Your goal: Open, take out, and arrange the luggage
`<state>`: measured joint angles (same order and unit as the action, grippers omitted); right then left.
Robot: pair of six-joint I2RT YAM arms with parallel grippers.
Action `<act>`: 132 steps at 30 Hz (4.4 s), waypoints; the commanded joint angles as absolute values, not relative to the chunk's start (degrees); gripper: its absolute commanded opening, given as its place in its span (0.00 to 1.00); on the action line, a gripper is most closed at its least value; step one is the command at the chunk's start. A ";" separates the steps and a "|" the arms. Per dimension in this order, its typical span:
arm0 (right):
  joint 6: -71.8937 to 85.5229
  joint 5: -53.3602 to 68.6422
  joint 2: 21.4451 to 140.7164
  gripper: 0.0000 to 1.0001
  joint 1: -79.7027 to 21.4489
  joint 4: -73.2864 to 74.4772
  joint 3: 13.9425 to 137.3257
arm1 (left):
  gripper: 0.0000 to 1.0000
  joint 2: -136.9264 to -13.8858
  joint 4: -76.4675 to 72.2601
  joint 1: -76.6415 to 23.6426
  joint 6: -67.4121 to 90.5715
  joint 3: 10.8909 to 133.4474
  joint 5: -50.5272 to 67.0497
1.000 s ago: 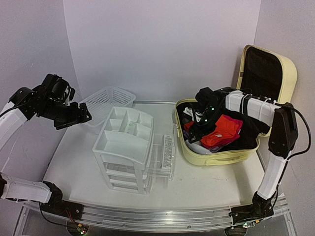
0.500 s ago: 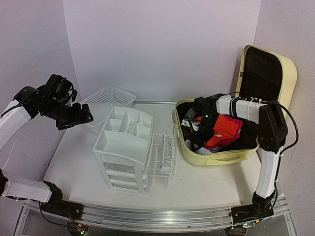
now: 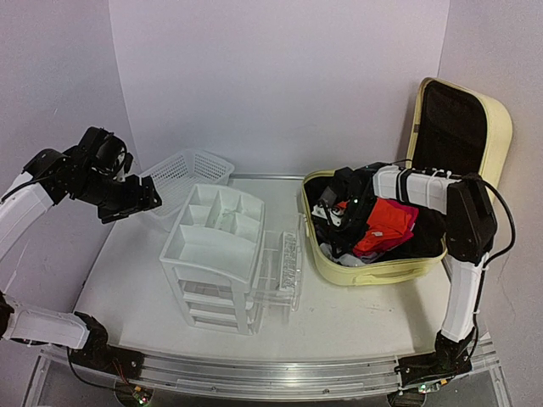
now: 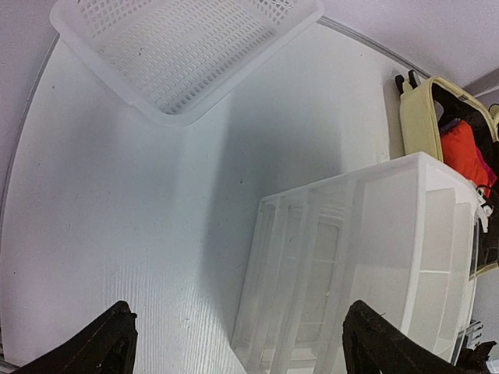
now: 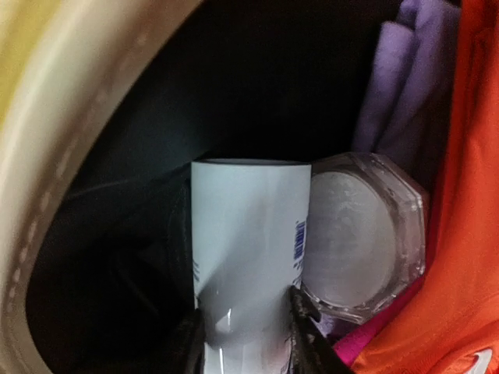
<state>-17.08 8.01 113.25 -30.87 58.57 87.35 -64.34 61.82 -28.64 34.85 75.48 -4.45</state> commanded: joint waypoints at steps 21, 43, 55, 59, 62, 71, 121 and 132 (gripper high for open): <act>-13.03 10.87 113.94 0.60 -30.92 57.24 88.80 | 0.92 -61.93 58.69 -28.30 35.13 75.38 -2.60; -12.22 4.45 114.74 0.54 -31.83 50.58 83.58 | 0.92 -62.65 58.19 -28.30 35.16 74.80 -1.76; -10.31 3.12 112.01 0.37 -31.92 48.57 82.10 | 0.92 -61.97 58.01 -28.30 35.55 74.27 -1.32; -8.53 3.55 106.92 0.31 -31.93 48.60 82.31 | 0.92 -61.96 58.01 -28.30 35.83 74.10 -1.23; -6.67 3.78 103.85 0.27 -31.92 48.38 82.15 | 0.92 -61.96 57.93 -28.30 35.94 73.94 -1.10; 4.67 4.76 98.66 0.20 -31.95 42.89 79.27 | 0.92 -62.42 57.77 -28.30 35.78 73.98 -0.45; 68.21 -7.02 97.54 0.08 -57.10 35.73 92.61 | 0.93 -50.79 48.60 -28.30 32.65 67.59 9.93; 65.12 -11.59 98.53 0.40 -61.12 38.82 92.22 | 0.93 -44.80 39.86 -28.30 28.42 63.89 13.53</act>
